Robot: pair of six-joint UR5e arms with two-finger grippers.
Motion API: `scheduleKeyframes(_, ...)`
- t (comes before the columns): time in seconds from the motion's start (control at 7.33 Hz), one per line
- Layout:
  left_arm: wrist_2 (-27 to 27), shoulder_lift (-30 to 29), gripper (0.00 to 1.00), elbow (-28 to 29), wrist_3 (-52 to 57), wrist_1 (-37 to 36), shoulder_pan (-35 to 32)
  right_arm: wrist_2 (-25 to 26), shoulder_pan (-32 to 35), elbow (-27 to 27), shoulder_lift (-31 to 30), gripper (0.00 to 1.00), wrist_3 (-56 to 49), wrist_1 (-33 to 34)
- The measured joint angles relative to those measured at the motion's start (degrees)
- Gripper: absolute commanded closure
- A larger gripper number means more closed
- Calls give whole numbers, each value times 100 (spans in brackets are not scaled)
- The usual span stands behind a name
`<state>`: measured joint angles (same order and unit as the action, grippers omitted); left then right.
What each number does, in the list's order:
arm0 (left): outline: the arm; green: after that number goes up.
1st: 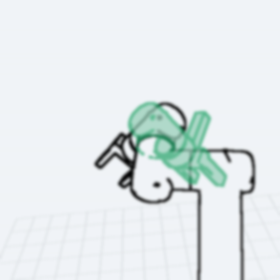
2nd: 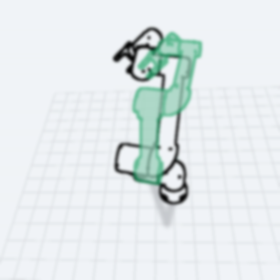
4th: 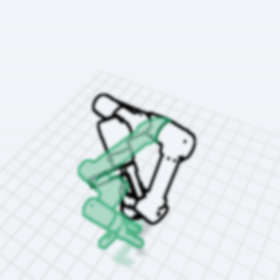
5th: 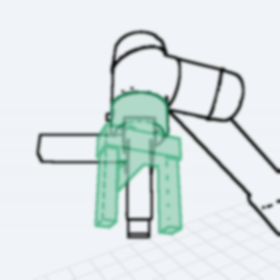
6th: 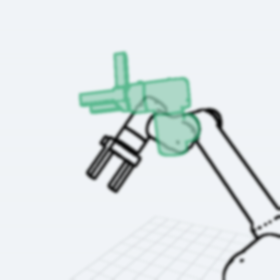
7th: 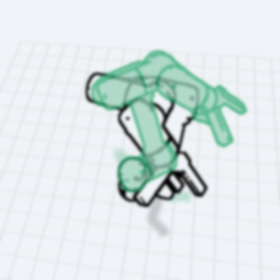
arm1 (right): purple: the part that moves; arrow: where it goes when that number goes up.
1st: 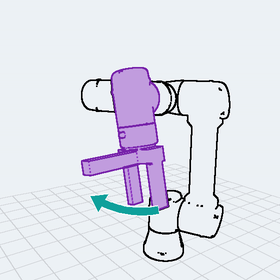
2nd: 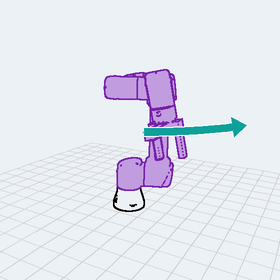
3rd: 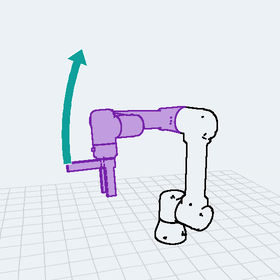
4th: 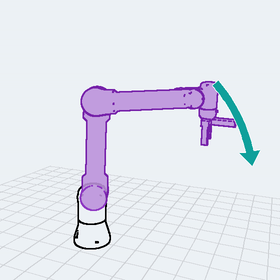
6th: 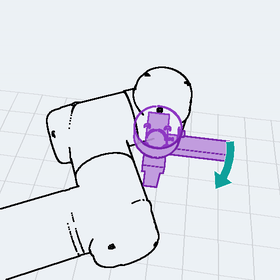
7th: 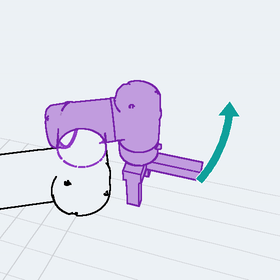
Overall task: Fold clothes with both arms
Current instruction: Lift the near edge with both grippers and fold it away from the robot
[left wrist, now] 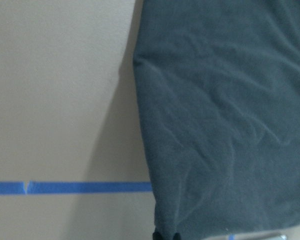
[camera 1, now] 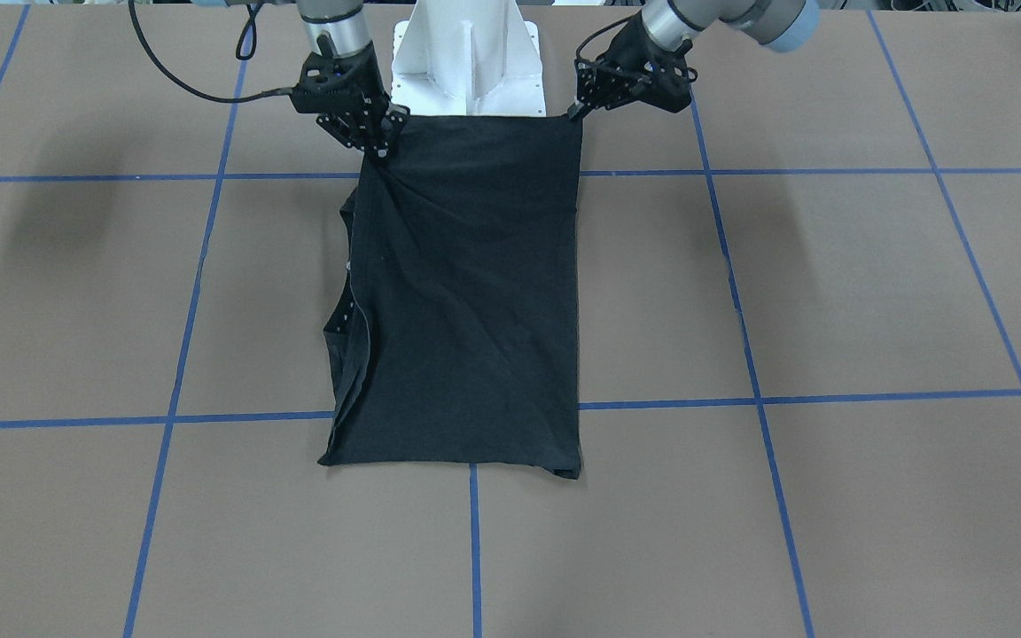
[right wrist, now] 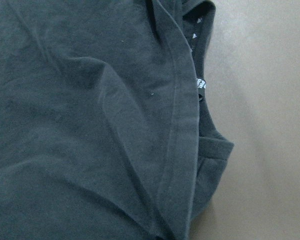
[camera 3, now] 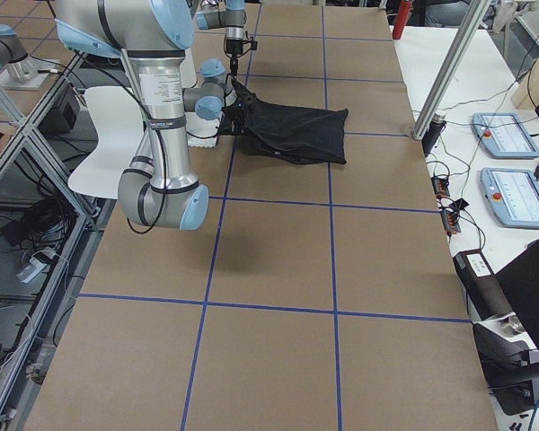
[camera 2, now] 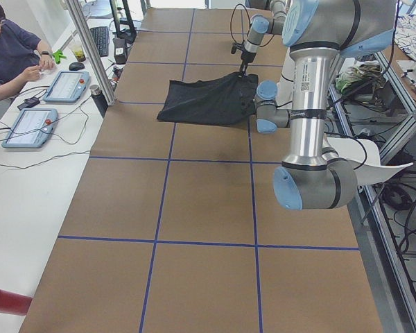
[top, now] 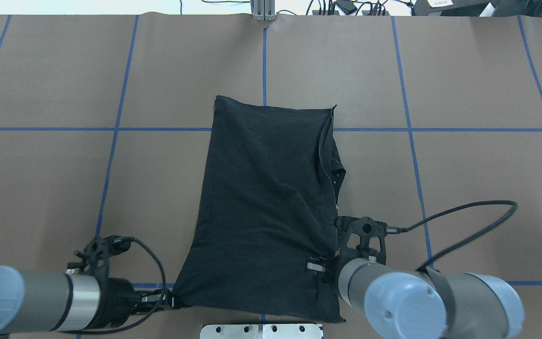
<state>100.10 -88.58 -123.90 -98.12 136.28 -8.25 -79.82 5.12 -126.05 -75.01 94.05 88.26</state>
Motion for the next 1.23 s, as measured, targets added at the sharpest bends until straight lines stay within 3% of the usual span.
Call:
scheduleKeyframes(0.27, 46, 183, 100, -563, -389, -9, 235, -7, -372, -851, -83, 100, 40, 654)
scheduleKeyframes(0.55, 66, 116, 100, -557, -442, -39, 221, -15, -292, -952, -14, 100, 27, 876)
scheduleKeyframes(0.82, 64, -207, 100, -260, -410, -93, -180, -96, 153, -652, 283, 100, -15, 906)
scheduleKeyframes(1.23, 74, -1354, 100, 504, -65, -757, -1053, -504, 981, 312, 1014, 100, -249, 867)
